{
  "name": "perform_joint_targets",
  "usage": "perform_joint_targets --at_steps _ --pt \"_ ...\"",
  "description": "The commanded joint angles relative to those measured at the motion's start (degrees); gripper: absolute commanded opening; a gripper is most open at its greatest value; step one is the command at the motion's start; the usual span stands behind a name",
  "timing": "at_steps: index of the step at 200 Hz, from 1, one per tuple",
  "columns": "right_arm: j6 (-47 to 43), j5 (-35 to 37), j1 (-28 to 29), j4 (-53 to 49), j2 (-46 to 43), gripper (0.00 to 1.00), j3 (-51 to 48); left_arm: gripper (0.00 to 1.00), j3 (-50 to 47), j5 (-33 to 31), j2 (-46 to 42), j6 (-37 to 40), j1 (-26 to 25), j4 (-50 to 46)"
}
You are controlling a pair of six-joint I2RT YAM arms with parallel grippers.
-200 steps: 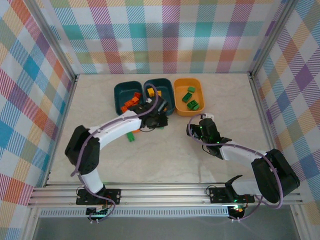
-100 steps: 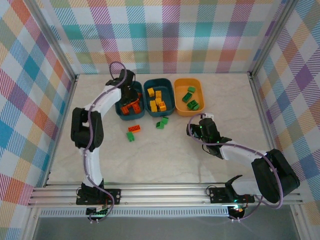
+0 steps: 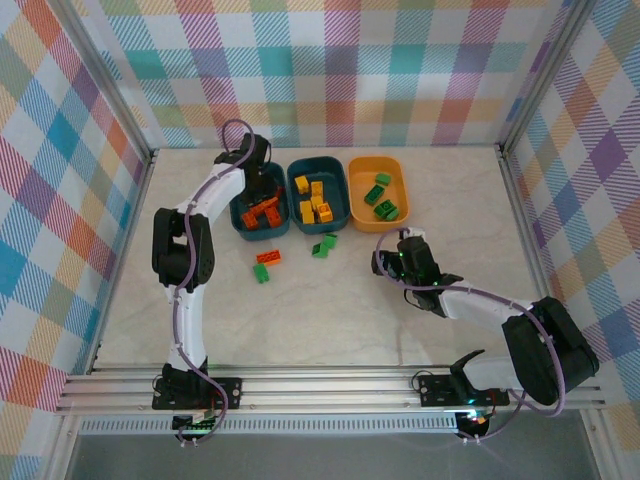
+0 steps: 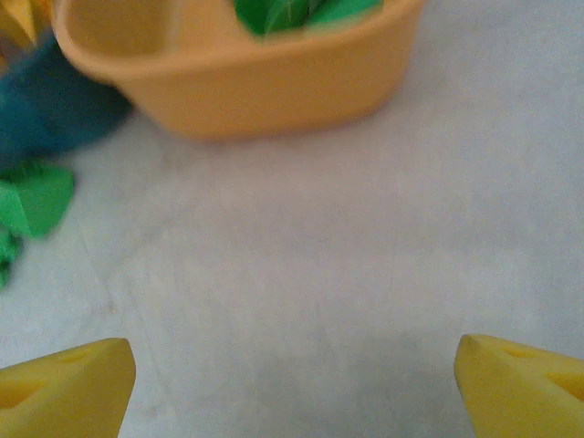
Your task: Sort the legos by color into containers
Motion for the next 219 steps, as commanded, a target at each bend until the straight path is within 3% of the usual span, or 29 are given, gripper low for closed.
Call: perform_joint_targets --at_steps 1,35,63,93,128,171,219 --pt "2.8 -4.3 5.8 -7.0 -2.2 0.90 7.5 0.68 0.7 2.9 -4.1 1.7 0.9 -0.5" --pt "3.5 -2.1 12.8 -10.4 0.4 0.89 12.6 0.77 -0.4 2.3 -8.2 2.9 1.0 -2.2" --pt "3.1 0.5 17.8 -12.8 2.8 0.89 17.3 0.78 -6.3 0.9 -15.4 1.7 1.5 -1.3" --pt "5.1 0.2 23.6 -14.4 11.6 0.89 24.2 0.85 -24.0 0.1 -31.4 -4.5 5.6 4.1" --pt "6.2 0.0 30.9 -15.8 26.8 0.88 36.2 0.97 -49.7 8.1 -49.0 -12.5 12.9 11.7" --pt "5.9 0.3 32.7 -20.5 43.2 0.88 52.8 0.98 -63.9 13.1 -59.5 -12.3 13.8 7.8" --pt "5.8 0.3 32.7 -25.8 55.3 0.87 66.1 0.99 -69.3 14.0 -70.0 -10.5 14.0 4.0"
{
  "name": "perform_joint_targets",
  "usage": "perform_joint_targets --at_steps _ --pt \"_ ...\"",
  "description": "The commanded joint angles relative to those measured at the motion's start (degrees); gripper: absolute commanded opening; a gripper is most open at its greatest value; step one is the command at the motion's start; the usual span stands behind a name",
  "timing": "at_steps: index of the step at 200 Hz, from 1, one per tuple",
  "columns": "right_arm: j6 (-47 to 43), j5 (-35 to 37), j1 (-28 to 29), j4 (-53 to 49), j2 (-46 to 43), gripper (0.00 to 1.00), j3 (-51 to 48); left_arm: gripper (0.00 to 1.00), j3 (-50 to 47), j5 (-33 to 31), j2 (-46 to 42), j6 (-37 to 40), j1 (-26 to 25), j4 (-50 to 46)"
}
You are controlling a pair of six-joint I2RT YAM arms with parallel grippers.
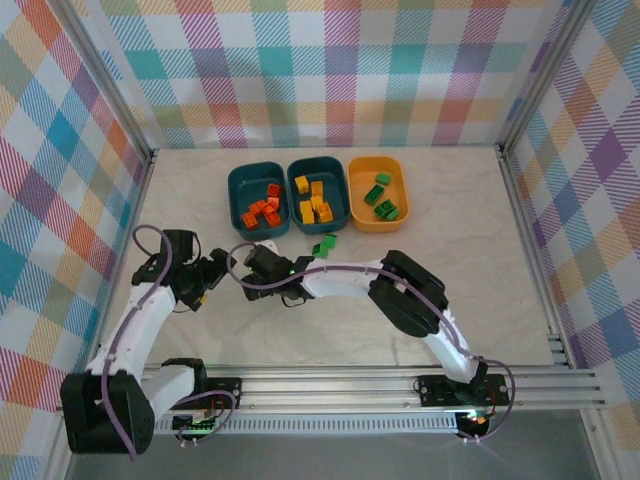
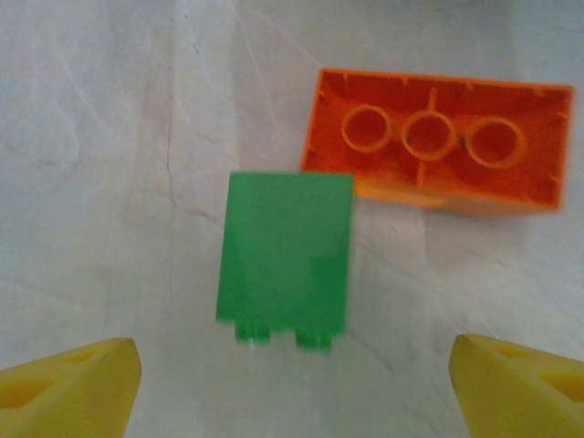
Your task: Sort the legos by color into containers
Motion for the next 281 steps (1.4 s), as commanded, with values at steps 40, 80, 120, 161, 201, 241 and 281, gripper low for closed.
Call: perform_joint_targets --at_steps 40,80,120,161,201,241,281 --pt "2.5 5.1 -0.2 -5.7 9.0 0.79 10.2 0.99 -1.9 3.9 -4.6 2.2 0.4 -3.5" --pt "2.9 6.0 -0.1 -6.2 11.1 0.54 13.1 0.99 -1.8 3.4 -4.8 3.5 0.6 -4.3" --pt "1.6 8.3 0.5 -4.5 7.6 0.32 9.9 0.99 -1.6 2.6 -5.5 3.8 0.8 -5.0" --pt "2.2 10.1 0.9 1.9 -4.2 0.29 -3.4 0.99 -1.2 3.8 -6.4 2.7 0.9 -5.2" --pt "1.5 14.3 0.7 3.4 -17.4 0.28 -15.1 0.98 -7.5 6.5 -10.1 -2.2 0.9 -1.7" --pt "2.4 15.5 -4.1 1.3 -27.9 0.28 -22.1 0.98 -14.6 11.8 -9.6 -6.9 0.8 5.8" --pt "-0.3 12.7 -14.4 -0.2 -35.3 0.28 -25.0 0.96 -13.6 18.7 -5.5 -2.9 -0.7 10.0"
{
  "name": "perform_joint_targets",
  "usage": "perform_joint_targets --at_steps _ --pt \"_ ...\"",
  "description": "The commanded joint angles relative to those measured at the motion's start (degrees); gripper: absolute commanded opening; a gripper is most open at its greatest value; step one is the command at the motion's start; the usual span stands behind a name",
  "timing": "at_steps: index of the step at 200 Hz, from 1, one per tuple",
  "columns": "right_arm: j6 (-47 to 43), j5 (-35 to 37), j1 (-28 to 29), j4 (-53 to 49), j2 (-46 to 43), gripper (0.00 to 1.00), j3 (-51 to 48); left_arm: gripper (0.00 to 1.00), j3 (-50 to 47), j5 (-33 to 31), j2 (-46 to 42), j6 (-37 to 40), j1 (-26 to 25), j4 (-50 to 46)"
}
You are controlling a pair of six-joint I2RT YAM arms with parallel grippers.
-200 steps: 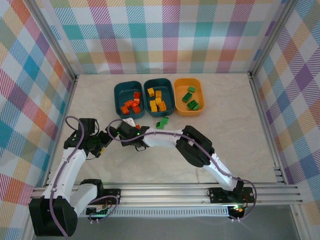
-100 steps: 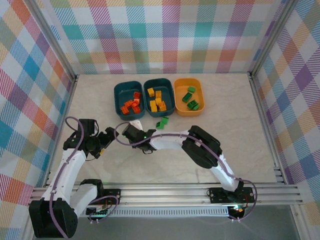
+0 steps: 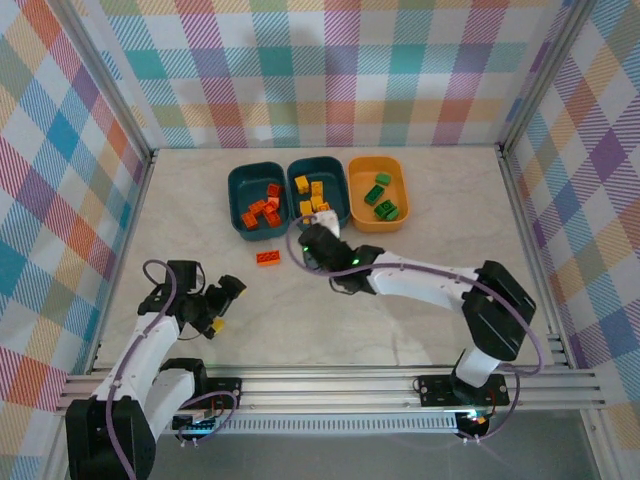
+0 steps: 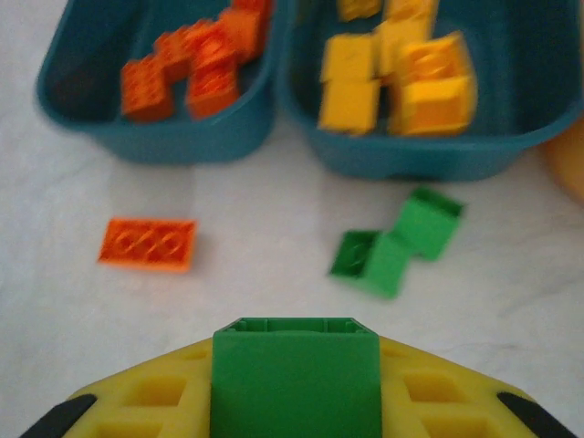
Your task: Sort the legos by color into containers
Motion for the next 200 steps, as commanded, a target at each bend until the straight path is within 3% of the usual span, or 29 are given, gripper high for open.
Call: perform_joint_targets --at_steps 1,34,59,81,121,165,190,200 --pt "-1.6 -0.6 -6.5 -1.1 -4.1 0.28 -1.5 0.96 1.2 6.9 1.8 2.0 -1.0 5.4" --pt "-2.8 -5.7 -18.2 -1.2 -5.0 0.29 -0.4 0.95 4.7 8.1 5.5 5.6 -6.1 5.2" --pt "-2.9 -10.4 -25.9 -1.2 -0.3 0.30 3.4 0.95 6.6 7.2 9.0 6.4 -10.0 4.2" --pt "-4.8 -12.4 -28.3 -0.2 5.3 0.30 7.3 0.94 7.7 5.2 11.3 7.0 -12.3 3.3" --pt "-7.1 -17.6 -32.6 -9.1 20.5 0.32 23.4 0.94 9.9 2.8 10.7 7.5 -12.9 1.2" --pt "-3.0 -24.4 -36.0 -12.9 27.3 0.34 30.8 0.96 12.2 -0.6 10.4 10.6 -12.9 -3.4" --pt "-3.3 -24.6 -37.0 -14.1 29.2 0.47 33.3 0.96 12.6 -0.7 10.2 10.9 -12.9 -3.8" --pt "-4.1 -24.8 -37.1 -14.0 28.9 0.57 33.6 0.96 12.7 -0.9 10.2 10.7 -12.8 -3.7"
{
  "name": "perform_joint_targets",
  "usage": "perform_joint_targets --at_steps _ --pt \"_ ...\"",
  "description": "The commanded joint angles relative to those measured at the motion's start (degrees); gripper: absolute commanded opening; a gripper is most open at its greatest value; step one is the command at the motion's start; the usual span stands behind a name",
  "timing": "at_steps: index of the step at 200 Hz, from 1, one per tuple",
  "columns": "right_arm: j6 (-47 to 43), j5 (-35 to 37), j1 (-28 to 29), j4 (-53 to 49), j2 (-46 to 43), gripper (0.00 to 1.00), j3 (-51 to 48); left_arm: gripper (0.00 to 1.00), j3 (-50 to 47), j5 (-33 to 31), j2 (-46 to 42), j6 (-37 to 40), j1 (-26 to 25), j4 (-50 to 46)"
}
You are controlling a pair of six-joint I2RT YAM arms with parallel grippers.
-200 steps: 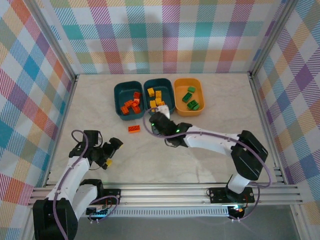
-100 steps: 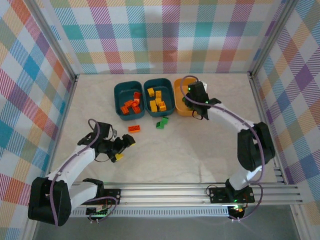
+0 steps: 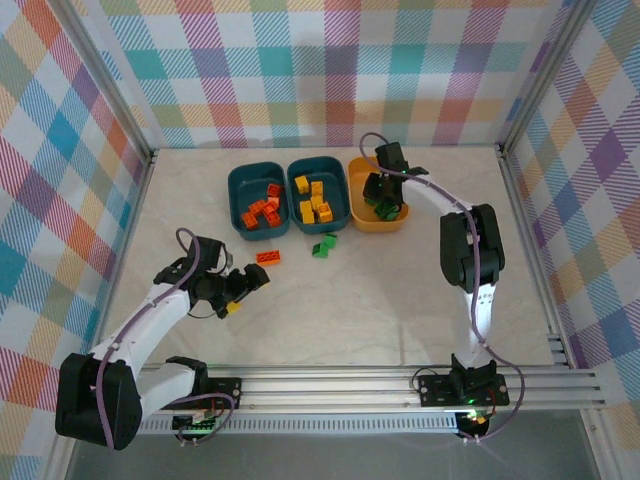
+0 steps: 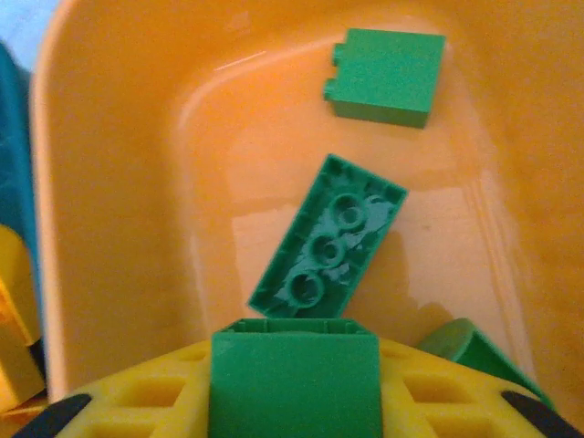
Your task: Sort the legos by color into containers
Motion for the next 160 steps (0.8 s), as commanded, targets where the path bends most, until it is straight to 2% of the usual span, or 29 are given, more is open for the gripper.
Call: perform_joint_targets --at_steps 1,18,52,93,124,160 --pt "-0.6 -2.3 -0.6 -2.3 0.5 0.58 2.9 0.96 1.7 -1.2 -1.1 1.4 -0.5 -2.7" --pt "-2.3 -1.7 -0.6 -2.4 -1.8 0.68 2.7 0.97 1.9 -1.0 -1.0 0.9 -0.5 -2.3" --pt "-3.0 0.6 1.5 1.6 -13.0 0.70 -6.7 0.97 1.3 -2.1 -1.0 -0.3 -0.5 -0.6" --pt "0.9 10.4 14.4 7.4 -25.9 0.75 -24.3 0.98 -3.1 -6.6 -1.7 -7.9 -0.5 4.8" --pt "9.4 13.5 21.6 7.8 -25.8 0.80 -28.8 0.99 -5.7 -7.8 -2.3 -12.7 -0.5 9.5" --pt "12.4 9.3 23.2 7.4 -17.0 0.81 -23.7 0.99 -7.6 -7.1 -2.7 -14.0 -0.5 10.3"
